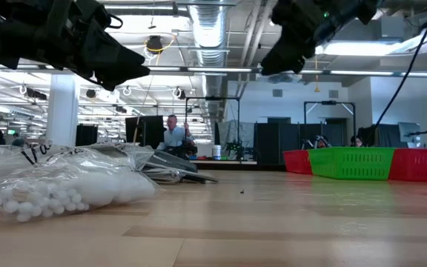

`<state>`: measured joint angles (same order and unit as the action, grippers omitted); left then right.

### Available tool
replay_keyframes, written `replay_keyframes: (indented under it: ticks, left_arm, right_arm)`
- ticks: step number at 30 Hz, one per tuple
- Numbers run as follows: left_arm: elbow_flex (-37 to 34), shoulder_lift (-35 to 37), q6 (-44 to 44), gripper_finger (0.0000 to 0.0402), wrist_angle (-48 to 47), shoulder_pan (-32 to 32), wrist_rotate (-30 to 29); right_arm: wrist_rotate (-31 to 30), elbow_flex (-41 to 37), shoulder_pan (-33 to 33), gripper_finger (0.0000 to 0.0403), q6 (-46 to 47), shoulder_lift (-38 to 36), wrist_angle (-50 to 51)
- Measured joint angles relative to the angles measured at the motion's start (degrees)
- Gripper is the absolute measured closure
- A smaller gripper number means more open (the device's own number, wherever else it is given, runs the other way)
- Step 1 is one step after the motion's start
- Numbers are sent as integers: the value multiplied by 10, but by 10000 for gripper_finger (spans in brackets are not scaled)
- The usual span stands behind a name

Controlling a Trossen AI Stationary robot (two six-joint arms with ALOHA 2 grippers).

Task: Pick & Place Travel size toiletries
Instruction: Put the white cotton pack into the top green bin

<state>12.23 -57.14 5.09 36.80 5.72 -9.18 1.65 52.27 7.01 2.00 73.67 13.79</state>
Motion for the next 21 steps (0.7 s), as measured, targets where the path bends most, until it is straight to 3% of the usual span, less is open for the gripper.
replay_keyframes:
  ticks: [8,16,21]
  left_arm:
    - [0,0,14,224,-15,2,22]
    - [0,0,44,224,-22,22,36]
    - [-10,0,45,224,-21,37,36]
  right_arm:
    - [-1,0,-70,258,-7,99,-113]
    - [-1,0,-86,264,-4,215,-248]
    - [0,20,-98,260,5,272,-265]
